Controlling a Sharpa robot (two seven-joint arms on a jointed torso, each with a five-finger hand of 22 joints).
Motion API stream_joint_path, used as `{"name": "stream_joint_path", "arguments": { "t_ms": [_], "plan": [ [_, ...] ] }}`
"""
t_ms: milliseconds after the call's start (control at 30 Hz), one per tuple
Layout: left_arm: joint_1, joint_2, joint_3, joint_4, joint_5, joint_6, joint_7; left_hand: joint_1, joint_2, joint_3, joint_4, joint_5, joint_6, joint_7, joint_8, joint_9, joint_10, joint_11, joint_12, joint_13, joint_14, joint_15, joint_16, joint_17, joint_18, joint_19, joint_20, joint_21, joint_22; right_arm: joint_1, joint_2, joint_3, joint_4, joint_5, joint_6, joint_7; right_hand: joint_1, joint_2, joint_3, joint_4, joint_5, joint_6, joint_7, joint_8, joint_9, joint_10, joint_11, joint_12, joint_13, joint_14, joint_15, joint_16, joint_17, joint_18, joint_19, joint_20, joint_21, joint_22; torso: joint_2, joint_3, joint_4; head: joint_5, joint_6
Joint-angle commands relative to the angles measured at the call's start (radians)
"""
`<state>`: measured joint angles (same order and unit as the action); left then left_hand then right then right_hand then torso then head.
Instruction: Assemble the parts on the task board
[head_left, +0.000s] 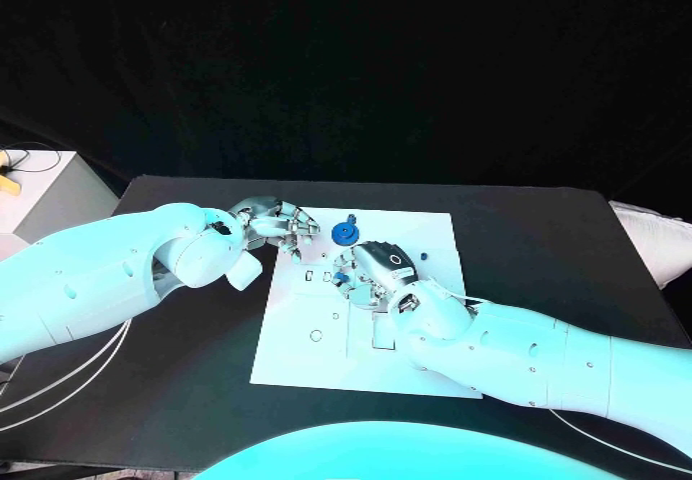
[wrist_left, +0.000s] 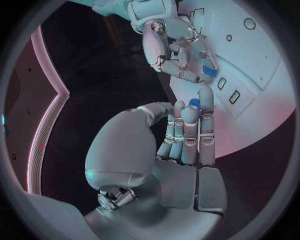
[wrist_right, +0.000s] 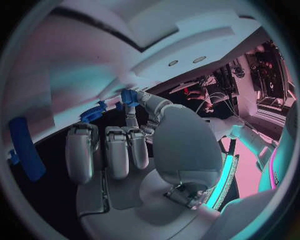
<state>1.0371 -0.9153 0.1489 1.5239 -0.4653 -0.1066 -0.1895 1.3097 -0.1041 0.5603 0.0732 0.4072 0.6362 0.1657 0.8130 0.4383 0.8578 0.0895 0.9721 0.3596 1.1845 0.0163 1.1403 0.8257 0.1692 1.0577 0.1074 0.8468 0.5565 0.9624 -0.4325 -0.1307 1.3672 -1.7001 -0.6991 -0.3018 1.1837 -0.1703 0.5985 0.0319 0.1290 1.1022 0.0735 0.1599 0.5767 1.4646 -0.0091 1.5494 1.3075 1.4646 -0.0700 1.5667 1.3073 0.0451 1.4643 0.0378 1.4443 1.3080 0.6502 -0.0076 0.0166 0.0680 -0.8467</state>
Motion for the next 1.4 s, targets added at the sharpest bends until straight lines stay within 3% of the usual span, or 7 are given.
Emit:
{"name": "stream_joint_path", "arguments": {
  "t_ms": [33,367,500,600,633,800,1400],
  "plan": [
    [0.000,0.002,0.001,-0.002,-0.002,0.004,0.007,0.007,0.000,0.001,-0.006,0.005,-0.004,0.005,0.005,-0.001,-0.009,0.000,0.003,-0.001,-0.006,0.002,-0.005,-0.001,0.014,0.003,0.004,-0.004,0.001,-0.001,-0.002,0.000,0.007,0.024,-0.082,0.063,0.018,0.004,0.000,-0.008,0.003,0.007,0.001,0.001,-0.001,0.091,0.005,-0.029,0.238,0.106,0.004,0.004,0.263,-0.008,0.037,0.004,-0.009,0.140,-0.001,0.0002,0.0004,0.000,0.000],
    [0.000,0.001,0.001,-0.005,-0.002,0.004,0.006,0.007,0.000,0.001,-0.006,0.005,-0.004,0.005,0.005,-0.001,-0.009,0.000,0.003,-0.001,-0.006,0.002,-0.005,-0.001,0.014,0.003,0.004,-0.004,0.001,0.000,-0.005,0.000,0.015,0.103,-0.149,0.142,0.026,0.006,0.005,-0.010,0.000,0.005,0.005,-0.007,-0.015,0.046,0.008,-0.171,0.165,0.106,0.007,0.004,0.263,0.005,0.010,0.007,-0.063,0.097,0.000,-0.0001,0.0008,0.001,0.001],
    [0.000,0.001,0.001,-0.006,-0.002,0.004,0.006,0.007,0.000,0.001,-0.006,0.005,-0.004,0.005,0.005,-0.001,-0.009,0.000,0.003,-0.001,-0.006,0.002,-0.005,-0.001,0.014,0.003,0.004,-0.004,0.001,0.000,-0.007,0.000,0.017,0.140,-0.165,0.166,0.031,0.003,0.008,-0.011,-0.002,0.007,0.006,-0.008,-0.022,0.003,0.009,-0.304,0.094,0.078,0.007,-0.072,0.195,0.013,-0.007,0.007,-0.099,0.070,0.001,-0.0002,0.0002,0.002,0.001],
    [0.000,0.000,0.001,-0.006,-0.002,0.004,0.006,0.008,0.000,0.001,-0.007,0.005,-0.004,0.005,0.005,-0.002,-0.009,0.000,0.004,-0.002,-0.007,0.002,-0.005,-0.002,0.014,0.003,0.004,-0.004,0.001,0.000,-0.008,0.000,0.018,0.169,-0.173,0.181,0.033,0.001,0.011,-0.011,-0.002,0.005,0.008,-0.010,-0.027,-0.047,0.011,-0.458,0.010,0.059,0.008,-0.133,0.146,0.016,-0.013,0.008,-0.117,0.058,0.001,0.0000,0.0005,0.002,0.001],
    [0.000,0.000,0.001,-0.006,-0.002,0.004,0.006,0.008,0.000,0.001,-0.007,0.005,-0.004,0.005,0.005,-0.002,-0.009,0.000,0.004,-0.002,-0.007,0.002,-0.005,-0.002,0.014,0.003,0.004,-0.004,0.001,0.000,-0.008,0.000,0.018,0.178,-0.173,0.185,0.032,0.001,0.015,-0.009,-0.002,0.004,0.010,-0.011,-0.029,-0.100,0.011,-0.618,-0.079,0.059,0.009,-0.137,0.142,0.016,-0.013,0.009,-0.118,0.058,0.001,-0.0001,0.0008,0.002,0.001],
    [0.000,0.000,0.001,-0.007,-0.002,0.004,0.006,0.008,0.000,0.001,-0.007,0.005,-0.004,0.005,0.005,-0.002,-0.009,0.000,0.004,-0.002,-0.007,0.002,-0.005,-0.002,0.014,0.003,0.004,-0.004,0.001,0.000,-0.010,0.000,0.015,0.221,-0.166,0.200,0.033,-0.011,0.032,-0.005,-0.002,-0.004,0.016,-0.012,-0.034,-0.205,0.017,-1.058,-0.364,0.048,0.013,-0.187,0.102,0.020,-0.020,0.012,-0.144,0.044,0.001,0.0003,0.0003,0.002,0.001],
    [0.000,-0.002,0.001,-0.008,-0.002,0.004,0.004,0.008,0.000,0.001,-0.007,0.005,-0.004,0.005,0.005,-0.002,-0.009,0.000,0.004,-0.002,-0.007,0.002,-0.005,-0.002,0.014,0.003,0.004,-0.004,0.001,0.000,-0.011,0.000,0.002,0.275,-0.102,0.193,0.023,-0.031,0.029,0.003,-0.004,-0.005,0.027,-0.015,-0.042,-0.257,0.033,-1.154,-0.444,0.030,0.027,-0.217,0.077,0.032,-0.047,0.023,-0.203,0.007,0.001,0.0002,0.0009,0.001,-0.004]
  ]
}}
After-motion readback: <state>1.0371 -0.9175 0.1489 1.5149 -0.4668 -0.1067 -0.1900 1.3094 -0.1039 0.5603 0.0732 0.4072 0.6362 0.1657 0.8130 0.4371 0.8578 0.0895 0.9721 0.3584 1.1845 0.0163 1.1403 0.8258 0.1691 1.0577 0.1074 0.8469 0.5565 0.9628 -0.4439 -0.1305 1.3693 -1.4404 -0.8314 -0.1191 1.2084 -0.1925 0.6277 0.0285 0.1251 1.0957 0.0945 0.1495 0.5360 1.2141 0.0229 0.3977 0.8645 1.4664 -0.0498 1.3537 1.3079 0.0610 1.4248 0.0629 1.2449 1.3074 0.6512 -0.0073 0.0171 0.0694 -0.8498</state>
